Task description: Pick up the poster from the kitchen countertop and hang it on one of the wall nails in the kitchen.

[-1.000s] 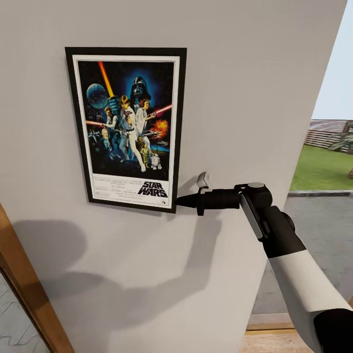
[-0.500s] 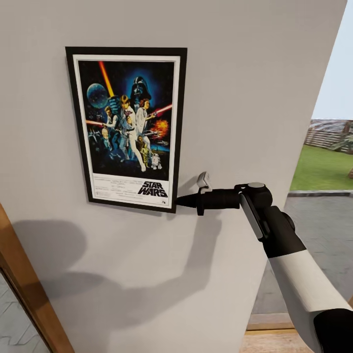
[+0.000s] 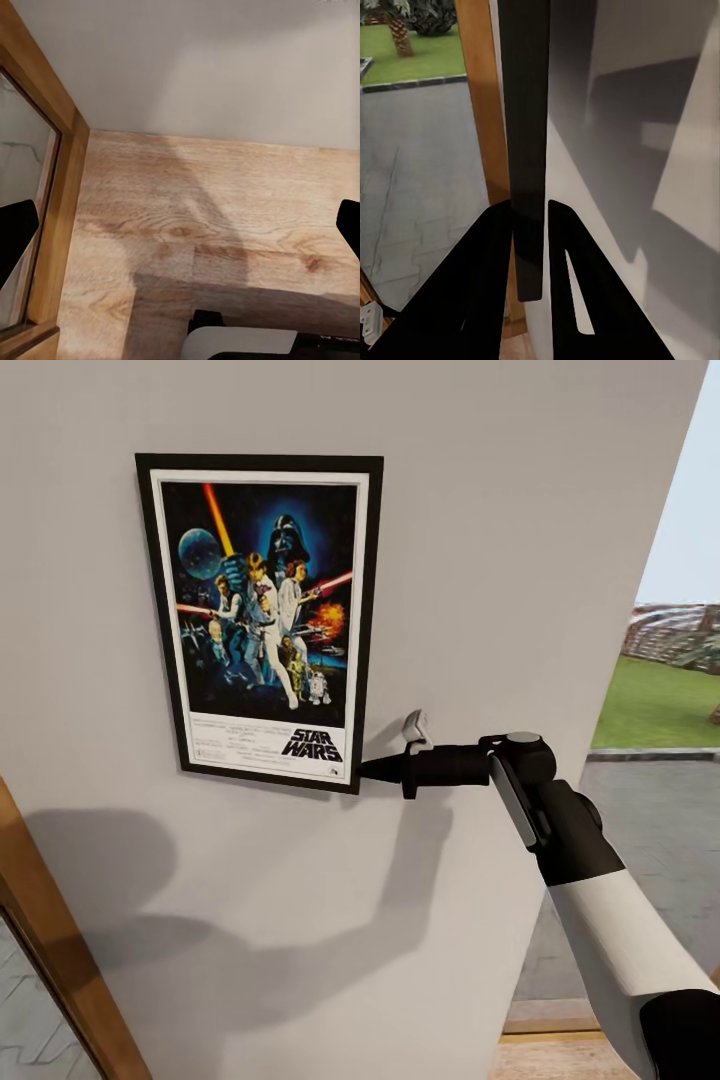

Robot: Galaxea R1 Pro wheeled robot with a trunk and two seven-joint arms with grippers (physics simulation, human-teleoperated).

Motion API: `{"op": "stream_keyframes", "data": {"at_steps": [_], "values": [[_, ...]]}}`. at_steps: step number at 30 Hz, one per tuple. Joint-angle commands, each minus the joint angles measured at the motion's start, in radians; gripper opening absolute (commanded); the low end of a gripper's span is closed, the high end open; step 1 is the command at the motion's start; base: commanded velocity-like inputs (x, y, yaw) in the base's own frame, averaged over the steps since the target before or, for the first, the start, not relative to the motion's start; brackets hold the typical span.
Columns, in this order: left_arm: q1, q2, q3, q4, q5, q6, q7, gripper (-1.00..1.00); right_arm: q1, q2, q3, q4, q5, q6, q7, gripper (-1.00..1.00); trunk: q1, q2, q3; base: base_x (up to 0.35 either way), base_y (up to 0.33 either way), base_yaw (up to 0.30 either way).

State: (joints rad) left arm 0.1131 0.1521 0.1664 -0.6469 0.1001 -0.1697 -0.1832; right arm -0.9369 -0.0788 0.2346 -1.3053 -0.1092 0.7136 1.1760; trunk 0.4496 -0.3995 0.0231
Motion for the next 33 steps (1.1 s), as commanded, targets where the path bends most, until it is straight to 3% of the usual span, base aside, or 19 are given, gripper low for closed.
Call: {"op": "stream_keyframes", "data": {"at_steps": [1,12,13,33], "values": [[0.0,0.0,0.002,0.0,0.01,0.001,-0.009,1.0,0.0,-0.001,0.002,0.0,-0.008,0.009,-0.003,-1.0,0.0,-0.001,0.0,0.034,0.0,0.0],[0.0,0.001,0.003,-0.001,0.01,-0.006,-0.01,1.0,0.0,-0.001,0.0,0.0,-0.007,0.009,-0.003,-1.0,0.0,-0.001,0.0,0.059,0.0,0.0],[0.0,0.001,0.002,-0.001,0.01,-0.006,-0.01,1.0,0.0,-0.001,0.0,-0.001,-0.007,0.01,-0.003,1.0,0.0,-0.001,0.0,0.005,0.0,0.0],[0.0,0.001,0.002,0.0,0.01,-0.006,-0.01,1.0,0.0,-0.002,0.001,-0.015,-0.01,0.011,-0.001,1.0,0.0,-0.001,0.0,-0.054,0.0,0.0]]}}
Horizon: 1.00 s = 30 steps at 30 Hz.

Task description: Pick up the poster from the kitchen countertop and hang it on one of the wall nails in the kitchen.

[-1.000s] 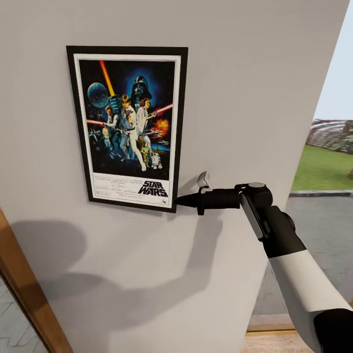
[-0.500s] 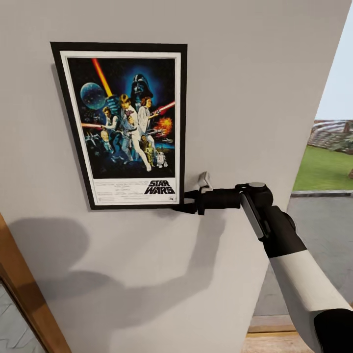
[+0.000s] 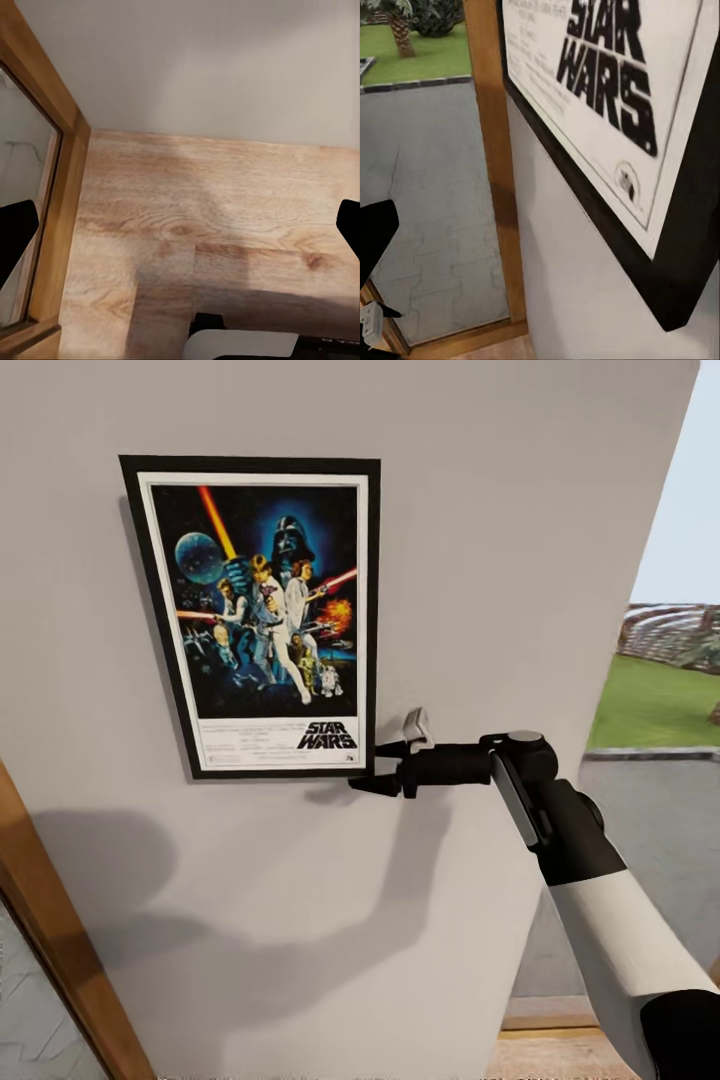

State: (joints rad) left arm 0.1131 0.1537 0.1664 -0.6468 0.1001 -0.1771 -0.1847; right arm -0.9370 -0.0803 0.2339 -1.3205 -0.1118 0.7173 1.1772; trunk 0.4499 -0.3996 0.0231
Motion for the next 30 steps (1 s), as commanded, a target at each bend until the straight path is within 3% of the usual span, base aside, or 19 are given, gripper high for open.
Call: {"op": "stream_keyframes", "data": {"at_steps": [1,8,9,11,12,14,15,16,17,22,25,26,30], "values": [[0.0,0.0,0.002,-0.001,0.01,0.001,-0.009,1.0,0.0,-0.001,0.002,-0.002,-0.007,0.008,-0.002,1.0,0.0,0.0,0.0,-0.087,0.0,0.0],[0.0,0.0,0.002,-0.001,0.01,0.001,-0.009,1.0,0.014,-0.006,0.002,-0.007,-0.007,0.007,-0.002,1.0,0.0,0.0,0.0,-0.126,0.0,0.0],[0.0,0.0,0.002,-0.001,0.01,0.001,-0.009,1.0,0.075,-0.007,0.0,-0.01,-0.008,-0.001,-0.002,1.0,0.0,0.0,0.0,-0.008,0.0,0.0],[0.0,0.0,0.003,-0.001,0.01,0.001,-0.009,1.0,0.118,-0.008,-0.012,-0.021,-0.008,-0.004,-0.002,1.0,0.0,0.0,0.0,-0.005,0.0,0.0],[0.0,0.0,0.004,0.0,0.012,0.001,-0.009,1.0,0.352,-0.016,-0.084,-0.106,-0.007,-0.141,-0.001,1.0,0.0,0.0,0.0,0.0,0.0,0.0],[0.0,0.0,0.003,0.0,0.012,0.001,-0.009,1.0,0.429,-0.023,-0.111,-0.112,-0.007,-0.196,-0.001,1.0,0.0,0.0,0.0,0.0,0.0,0.0],[0.0,0.0,0.002,0.002,0.012,0.001,-0.009,1.0,0.654,-0.033,-0.209,-0.096,-0.006,-0.368,-0.003,1.0,0.0,0.0,0.0,0.0,0.0,0.0],[0.0,0.0,0.002,0.004,0.012,0.001,-0.009,1.0,0.703,-0.033,-0.241,-0.063,-0.005,-0.417,-0.004,1.0,0.0,0.0,0.0,0.0,0.0,0.0],[0.0,0.0,0.002,0.004,0.012,0.001,-0.009,1.0,0.703,-0.033,-0.241,-0.063,-0.005,-0.417,-0.004,1.0,0.0,0.0,0.0,0.0,0.0,0.0],[0.0,0.0,0.0,0.032,0.012,-0.007,-0.009,1.0,0.815,-0.036,-0.327,0.106,-0.006,-0.528,-0.003,1.0,0.0,0.0,0.0,0.0,0.0,0.0],[0.0,0.0,-0.001,0.04,0.011,-0.019,-0.009,1.0,0.844,-0.037,-0.368,0.199,-0.004,-0.573,-0.003,1.0,0.0,0.0,0.0,0.0,0.0,0.0],[0.0,-0.001,-0.003,0.057,0.011,-0.029,-0.007,1.0,0.862,-0.04,-0.399,0.346,-0.002,-0.663,-0.006,1.0,0.0,0.0,0.0,0.0,0.0,0.0],[0.0,-0.004,-0.008,0.099,0.01,-0.036,-0.004,1.0,0.874,-0.055,-0.422,0.604,0.0,-0.792,-0.024,1.0,0.0,0.0,0.0,0.0,0.0,0.0]]}}
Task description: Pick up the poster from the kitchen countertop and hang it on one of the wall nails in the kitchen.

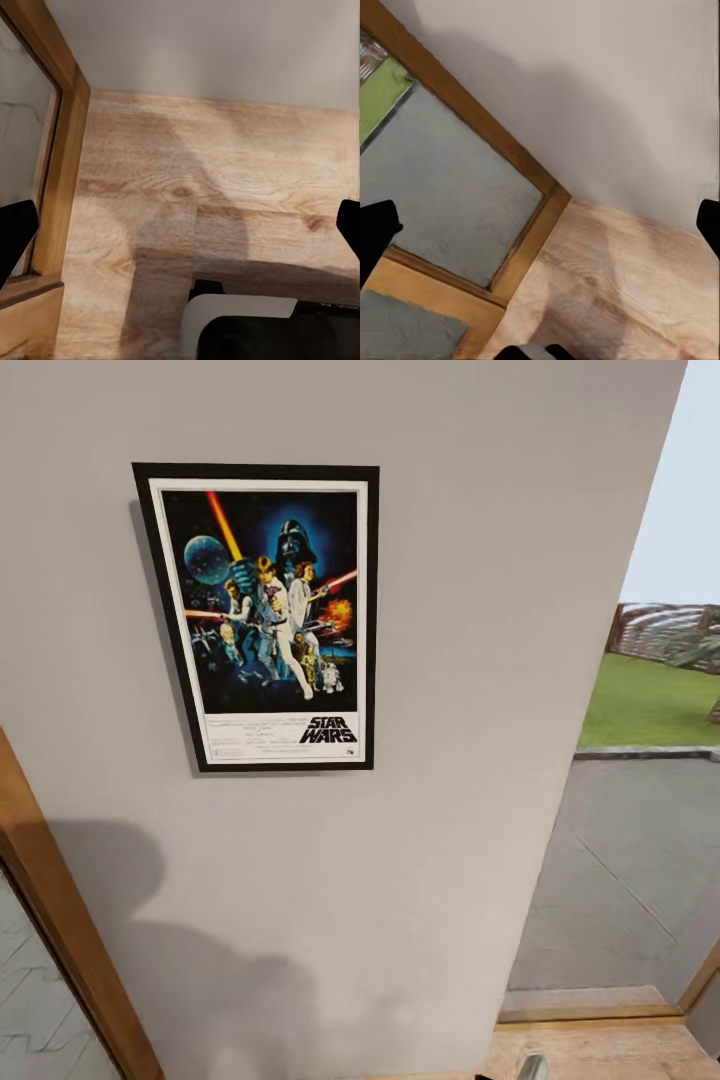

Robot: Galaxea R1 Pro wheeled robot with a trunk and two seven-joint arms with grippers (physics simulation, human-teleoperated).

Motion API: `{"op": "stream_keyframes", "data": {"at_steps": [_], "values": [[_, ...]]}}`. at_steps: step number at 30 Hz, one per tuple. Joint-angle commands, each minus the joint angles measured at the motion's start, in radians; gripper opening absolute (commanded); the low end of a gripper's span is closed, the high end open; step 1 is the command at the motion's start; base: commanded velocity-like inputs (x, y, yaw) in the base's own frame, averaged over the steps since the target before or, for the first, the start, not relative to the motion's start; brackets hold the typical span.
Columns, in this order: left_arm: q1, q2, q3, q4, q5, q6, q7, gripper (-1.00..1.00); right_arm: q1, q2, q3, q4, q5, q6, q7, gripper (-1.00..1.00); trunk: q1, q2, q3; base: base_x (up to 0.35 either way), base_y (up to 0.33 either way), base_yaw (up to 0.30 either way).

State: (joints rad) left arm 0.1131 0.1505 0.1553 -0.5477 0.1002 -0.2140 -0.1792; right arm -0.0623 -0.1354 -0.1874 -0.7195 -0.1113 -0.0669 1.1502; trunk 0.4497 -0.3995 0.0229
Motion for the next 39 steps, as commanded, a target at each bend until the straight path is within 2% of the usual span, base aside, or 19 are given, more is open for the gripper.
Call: {"op": "stream_keyframes", "data": {"at_steps": [1,2,3,5,6,8,9,13,14,15,16,17,18,20,25,39], "values": [[0.0,-0.001,0.003,0.006,0.01,0.0,-0.009,1.0,0.001,-0.002,-0.003,0.044,0.0,-0.023,-0.005,1.0,0.0,-0.001,0.0,0.0,0.0,0.0],[0.0,-0.001,0.003,0.012,0.01,0.0,-0.009,1.0,0.002,-0.003,-0.005,0.08,0.0,-0.035,-0.015,1.0,0.0,-0.001,0.0,0.0,0.0,0.0],[0.0,-0.002,0.002,0.029,0.01,-0.001,-0.009,1.0,0.003,-0.005,-0.006,0.144,0.001,-0.053,-0.057,1.0,0.0,-0.001,0.0,0.0,0.0,0.0],[0.0,-0.002,0.001,0.048,0.01,-0.001,-0.008,1.0,0.004,-0.007,-0.006,0.197,0.003,-0.064,-0.12,1.0,0.0,-0.001,0.0,0.0,0.0,0.0],[0.0,-0.003,0.0,0.066,0.009,-0.002,-0.008,1.0,0.005,-0.007,-0.005,0.247,0.004,-0.071,-0.194,1.0,0.0,-0.001,0.0,0.0,0.0,0.0],[0.0,-0.003,-0.001,0.081,0.008,-0.002,-0.008,1.0,0.005,-0.008,-0.004,0.296,0.004,-0.075,-0.275,1.0,0.0,-0.001,0.0,0.0,0.0,0.0],[0.0,-0.002,-0.001,0.09,0.008,-0.002,-0.008,1.0,0.005,-0.008,-0.004,0.342,0.004,-0.077,-0.362,1.0,0.0,-0.001,0.0,0.0,0.0,0.0],[0.0,-0.002,-0.001,0.105,0.007,-0.002,-0.008,1.0,0.005,-0.007,-0.003,0.419,0.003,-0.08,-0.543,1.0,0.0,-0.001,0.0,0.0,0.0,0.0],[0.0,-0.002,-0.002,0.118,0.007,-0.002,-0.008,1.0,0.005,-0.004,-0.005,0.448,0.002,-0.081,-0.635,1.0,0.0,-0.001,0.0,0.0,0.0,0.0],[0.0,-0.002,-0.003,0.125,0.007,-0.002,-0.008,1.0,0.005,-0.003,-0.006,0.461,0.001,-0.081,-0.68,1.0,0.0,-0.001,0.0,0.0,0.0,0.0],[0.0,-0.002,-0.004,0.135,0.006,-0.002,-0.008,1.0,0.006,-0.002,-0.006,0.483,0.0,-0.081,-0.765,1.0,0.0,-0.001,0.0,0.0,0.0,0.0],[0.0,-0.002,-0.004,0.139,0.006,-0.002,-0.008,1.0,0.006,-0.001,-0.005,0.494,0.0,-0.081,-0.804,1.0,0.0,-0.001,0.0,0.0,0.0,0.0],[0.0,-0.002,-0.004,0.144,0.006,-0.002,-0.008,1.0,0.006,0.003,-0.005,0.515,0.0,-0.081,-0.872,1.0,0.0,-0.001,0.0,0.0,0.0,0.0],[0.0,-0.001,-0.004,0.149,0.006,-0.002,-0.008,1.0,0.006,0.008,-0.005,0.549,0.0,-0.081,-0.943,1.0,0.0,-0.001,0.0,0.0,0.0,0.0],[0.0,-0.001,-0.004,0.152,0.006,-0.002,-0.008,1.0,0.006,0.012,-0.004,0.6,0.0,-0.081,-1.004,1.0,0.0,-0.001,0.0,0.0,0.0,0.0],[0.0,0.0,-0.001,0.153,0.006,-0.002,-0.008,1.0,0.006,0.013,-0.003,0.615,-0.002,-0.082,-1.02,1.0,0.0,-0.001,0.0,0.0,0.0,0.0]]}}
